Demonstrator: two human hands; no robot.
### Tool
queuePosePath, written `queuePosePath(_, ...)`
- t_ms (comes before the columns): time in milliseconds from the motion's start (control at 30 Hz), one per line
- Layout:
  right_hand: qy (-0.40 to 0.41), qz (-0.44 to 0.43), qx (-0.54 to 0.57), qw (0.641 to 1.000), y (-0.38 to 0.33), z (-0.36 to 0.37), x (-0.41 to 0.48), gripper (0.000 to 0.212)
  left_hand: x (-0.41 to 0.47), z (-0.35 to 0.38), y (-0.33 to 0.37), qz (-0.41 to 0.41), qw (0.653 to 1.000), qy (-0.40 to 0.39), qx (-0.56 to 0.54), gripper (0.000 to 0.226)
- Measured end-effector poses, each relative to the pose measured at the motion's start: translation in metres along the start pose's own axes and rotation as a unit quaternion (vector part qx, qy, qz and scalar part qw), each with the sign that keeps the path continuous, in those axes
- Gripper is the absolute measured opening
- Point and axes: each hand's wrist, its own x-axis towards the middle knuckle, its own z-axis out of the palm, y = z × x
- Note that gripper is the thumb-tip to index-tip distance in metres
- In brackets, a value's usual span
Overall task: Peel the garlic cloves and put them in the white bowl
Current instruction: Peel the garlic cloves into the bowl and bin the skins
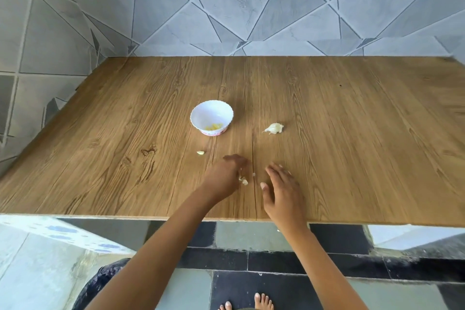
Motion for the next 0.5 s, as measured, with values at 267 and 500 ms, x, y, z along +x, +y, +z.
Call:
queuePosePath(267, -0.011, 0.008, 0.024, 1.000, 0.001, 0.000, 0.000, 0.035, -0.009, -0.002, -0.001, 0.072, 0.995, -0.060, 0.036, 0.042)
queuePosePath(500, -0.063, 0.140, 0.330, 0.931, -0.010, -0.028, 0.013, 0.031, -0.013, 0.010, 0.004, 0.064, 0.996, 0.011, 0.053, 0.016)
